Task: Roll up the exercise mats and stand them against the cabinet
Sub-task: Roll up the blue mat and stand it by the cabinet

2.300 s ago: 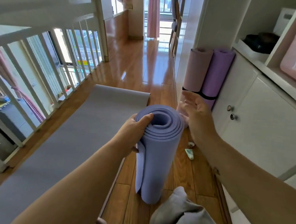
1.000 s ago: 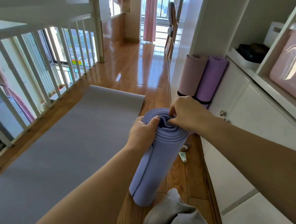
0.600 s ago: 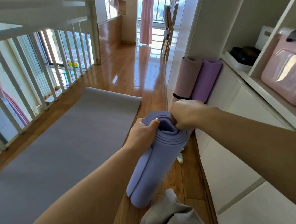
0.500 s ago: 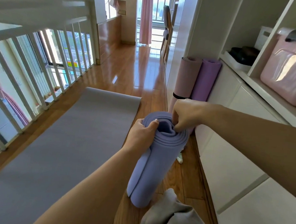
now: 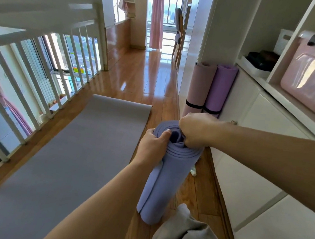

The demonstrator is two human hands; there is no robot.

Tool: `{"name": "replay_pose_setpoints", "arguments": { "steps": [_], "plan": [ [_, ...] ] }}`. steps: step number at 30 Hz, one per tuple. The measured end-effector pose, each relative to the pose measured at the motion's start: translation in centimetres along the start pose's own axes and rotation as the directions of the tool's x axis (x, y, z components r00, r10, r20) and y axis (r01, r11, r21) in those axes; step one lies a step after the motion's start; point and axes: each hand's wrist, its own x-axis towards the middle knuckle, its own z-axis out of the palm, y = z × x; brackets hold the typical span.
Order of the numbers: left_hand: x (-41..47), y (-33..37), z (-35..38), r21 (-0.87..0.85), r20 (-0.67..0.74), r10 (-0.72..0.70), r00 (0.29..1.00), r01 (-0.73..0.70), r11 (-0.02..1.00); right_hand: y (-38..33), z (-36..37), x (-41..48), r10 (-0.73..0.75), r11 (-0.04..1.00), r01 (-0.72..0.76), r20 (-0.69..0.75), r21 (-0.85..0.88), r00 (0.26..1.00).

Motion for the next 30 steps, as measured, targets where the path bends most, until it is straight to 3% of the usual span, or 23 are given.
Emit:
{"name": "replay_pose_setpoints", "arguments": {
  "steps": [4, 10, 16, 17, 19, 21, 24, 27, 30],
  "plan": [
    [-0.2, 0.1, -0.2, -0.012, 0.000, -0.024, 1.000, 0.024, 1.000, -0.4, 0.7, -0.1, -0.021, 0.998, 0.016, -0.105, -0.054, 0.994],
    [-0.1, 0.2, -0.3, -0.027, -0.014, -0.031, 0.999, 0.031, 0.999, 0.4, 0.7, 0.4, 0.042, 0.973, -0.041, 0.001, 0.226, 0.999],
    [-0.2, 0.3, 0.6, 0.006, 0.003, -0.013, 1.000, 0.013, 1.000, -1.3, -0.4, 0.8, 0.092, 0.993, -0.069, 0.252, -0.096, 0.963],
    [-0.1, 0.2, 0.4, 0.003, -0.019, -0.016, 1.000, 0.016, 1.000, -1.5, -0.2, 1.0, 0.077, 0.989, -0.045, 0.229, -0.140, 0.970],
    [0.3, 0.2, -0.3, 0.004, -0.038, -0.032, 0.999, 0.033, 0.999, -1.5, 0.5, 0.9, -0.023, 0.982, 0.027, 0.024, -0.189, 0.999],
    [0.2, 0.3, -0.9, -0.001, -0.019, -0.053, 0.998, 0.053, 0.999, -1.1, 1.5, 0.5, -0.069, 0.995, 0.056, -0.171, -0.081, 0.983],
    [-0.1, 0.3, -1.4, -0.011, 0.005, -0.050, 0.999, 0.050, 0.999, -0.4, 2.9, 0.6, 0.022, 0.961, 0.058, -0.284, 0.271, 0.959],
    [-0.4, 0.5, -1.7, -0.034, 0.008, -0.040, 0.999, 0.040, 0.999, 0.0, 3.5, 1.4, 0.141, 0.819, 0.045, -0.277, 0.572, 0.950],
    [-0.4, 0.5, -2.2, -0.059, 0.014, -0.051, 0.999, 0.051, 0.997, 0.2, 4.0, 2.0, 0.214, 0.597, 0.047, -0.216, 0.801, 0.953]
  ]
}}
